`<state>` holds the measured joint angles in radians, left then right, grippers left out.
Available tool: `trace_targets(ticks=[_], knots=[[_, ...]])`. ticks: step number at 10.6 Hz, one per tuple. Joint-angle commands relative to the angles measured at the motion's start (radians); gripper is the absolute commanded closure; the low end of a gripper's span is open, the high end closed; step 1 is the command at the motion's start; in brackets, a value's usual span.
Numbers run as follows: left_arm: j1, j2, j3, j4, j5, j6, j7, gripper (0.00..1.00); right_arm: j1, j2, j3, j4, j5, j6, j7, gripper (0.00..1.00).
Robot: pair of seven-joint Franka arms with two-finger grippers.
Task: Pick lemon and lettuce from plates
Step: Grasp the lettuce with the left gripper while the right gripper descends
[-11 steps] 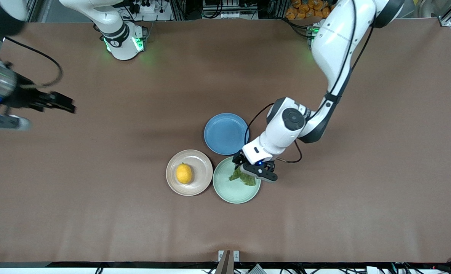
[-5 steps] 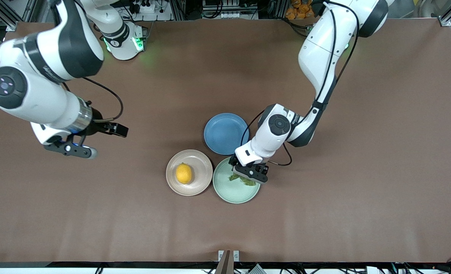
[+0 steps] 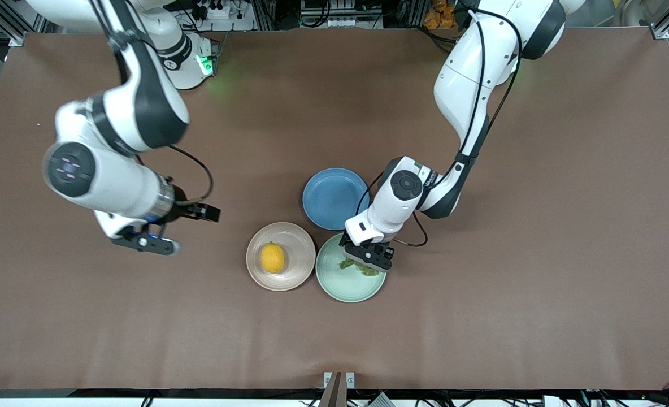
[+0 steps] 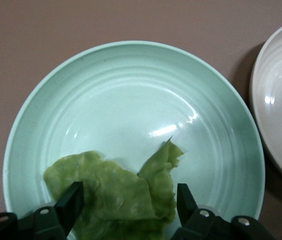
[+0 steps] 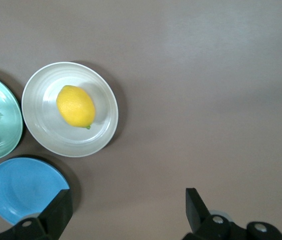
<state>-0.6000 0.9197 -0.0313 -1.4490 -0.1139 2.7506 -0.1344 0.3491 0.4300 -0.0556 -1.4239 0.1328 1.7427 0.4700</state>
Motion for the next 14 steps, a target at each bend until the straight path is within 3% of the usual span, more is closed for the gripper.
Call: trace_targets(ticks=[1, 2, 4, 9, 12, 14], knots=[[-0.021, 0.013, 0.017, 0.022, -0.001, 0.012, -0.007, 0.67, 0.063, 0.084, -0.004, 0.014, 0.01, 0.098, 0.019, 0.0], [-0.015, -0.001, 0.017, 0.021, -0.001, 0.009, -0.007, 0.83, 0.076, 0.11, -0.004, 0.014, 0.01, 0.142, 0.019, 0.0], [-0.006, -0.027, 0.017, 0.018, -0.006, 0.0, -0.013, 1.0, 0.102, 0.162, -0.004, 0.014, 0.01, 0.21, 0.016, 0.0], [0.048, -0.168, 0.016, 0.012, -0.013, -0.191, -0.05, 1.0, 0.143, 0.271, -0.004, 0.014, 0.008, 0.343, 0.007, 0.0], [0.15, -0.278, 0.016, -0.014, -0.009, -0.392, -0.06, 1.0, 0.152, 0.317, -0.004, 0.014, 0.008, 0.423, 0.015, 0.0], [0.247, -0.277, 0.016, -0.022, 0.0, -0.456, -0.024, 1.0, 0.154, 0.346, -0.004, 0.016, 0.007, 0.48, 0.013, 0.0]])
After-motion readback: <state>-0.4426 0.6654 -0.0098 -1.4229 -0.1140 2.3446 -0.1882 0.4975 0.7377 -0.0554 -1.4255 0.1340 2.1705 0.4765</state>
